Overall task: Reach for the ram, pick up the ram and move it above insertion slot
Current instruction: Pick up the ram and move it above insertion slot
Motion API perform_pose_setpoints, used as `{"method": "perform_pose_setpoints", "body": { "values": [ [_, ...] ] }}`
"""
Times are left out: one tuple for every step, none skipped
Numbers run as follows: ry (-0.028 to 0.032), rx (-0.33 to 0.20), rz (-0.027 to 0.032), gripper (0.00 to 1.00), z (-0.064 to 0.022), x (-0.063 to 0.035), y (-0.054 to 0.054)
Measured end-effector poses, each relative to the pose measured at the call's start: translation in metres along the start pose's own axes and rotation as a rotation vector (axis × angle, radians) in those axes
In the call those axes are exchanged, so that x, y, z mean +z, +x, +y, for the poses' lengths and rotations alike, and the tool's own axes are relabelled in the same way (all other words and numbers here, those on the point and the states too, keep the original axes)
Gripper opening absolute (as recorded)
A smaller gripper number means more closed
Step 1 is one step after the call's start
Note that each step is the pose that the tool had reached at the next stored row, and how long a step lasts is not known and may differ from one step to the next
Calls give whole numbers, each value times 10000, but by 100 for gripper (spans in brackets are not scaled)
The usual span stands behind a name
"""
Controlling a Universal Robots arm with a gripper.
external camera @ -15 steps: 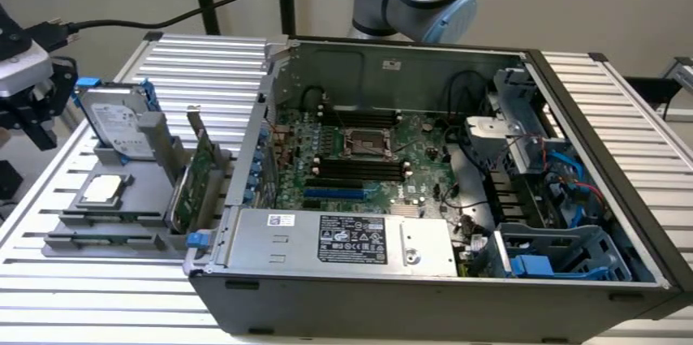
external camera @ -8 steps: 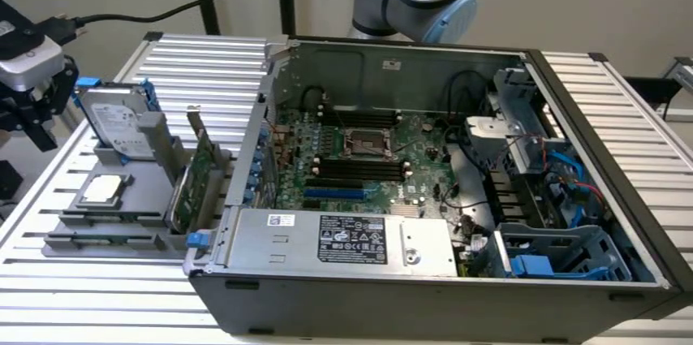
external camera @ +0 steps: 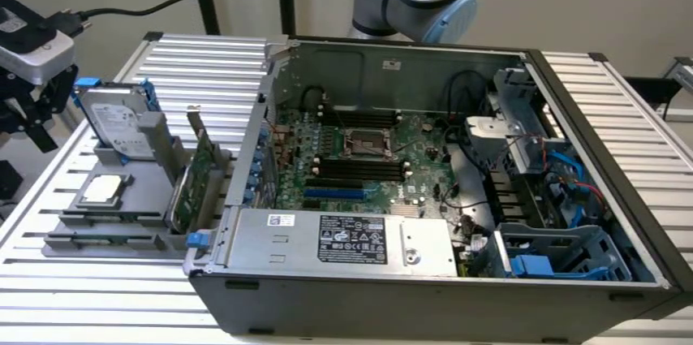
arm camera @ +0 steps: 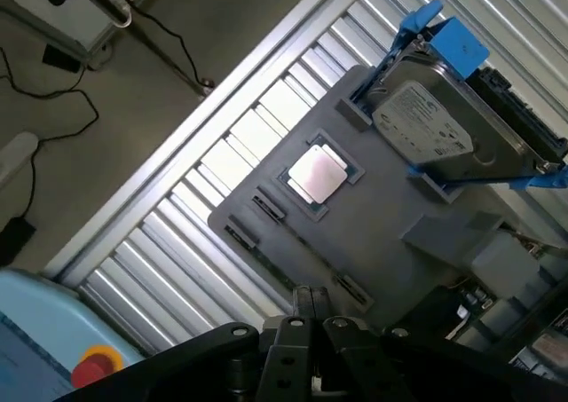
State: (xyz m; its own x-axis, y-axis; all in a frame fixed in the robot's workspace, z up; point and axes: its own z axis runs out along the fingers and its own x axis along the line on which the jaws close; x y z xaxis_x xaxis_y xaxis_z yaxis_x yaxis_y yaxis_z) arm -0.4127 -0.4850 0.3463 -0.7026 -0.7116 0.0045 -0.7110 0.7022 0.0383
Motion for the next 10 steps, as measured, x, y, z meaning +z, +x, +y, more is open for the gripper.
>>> {"method": "perform_pose_setpoints", "body": {
  "values": [
    [1,-181,7,11,0,1,0],
    [1,-360,14,11,0,3,0],
    [2,-540,22,11,0,4,0],
    [3,-719,28,11,-1,6,0],
    [4,-916,36,11,-1,7,0],
    [5,-1095,42,11,0,9,0],
    [6,-1264,48,11,-1,11,0],
    [7,-1445,55,11,-1,12,0],
    [8,-1640,62,11,-1,14,0],
    [8,-1819,69,11,-1,15,0]
  ]
}}
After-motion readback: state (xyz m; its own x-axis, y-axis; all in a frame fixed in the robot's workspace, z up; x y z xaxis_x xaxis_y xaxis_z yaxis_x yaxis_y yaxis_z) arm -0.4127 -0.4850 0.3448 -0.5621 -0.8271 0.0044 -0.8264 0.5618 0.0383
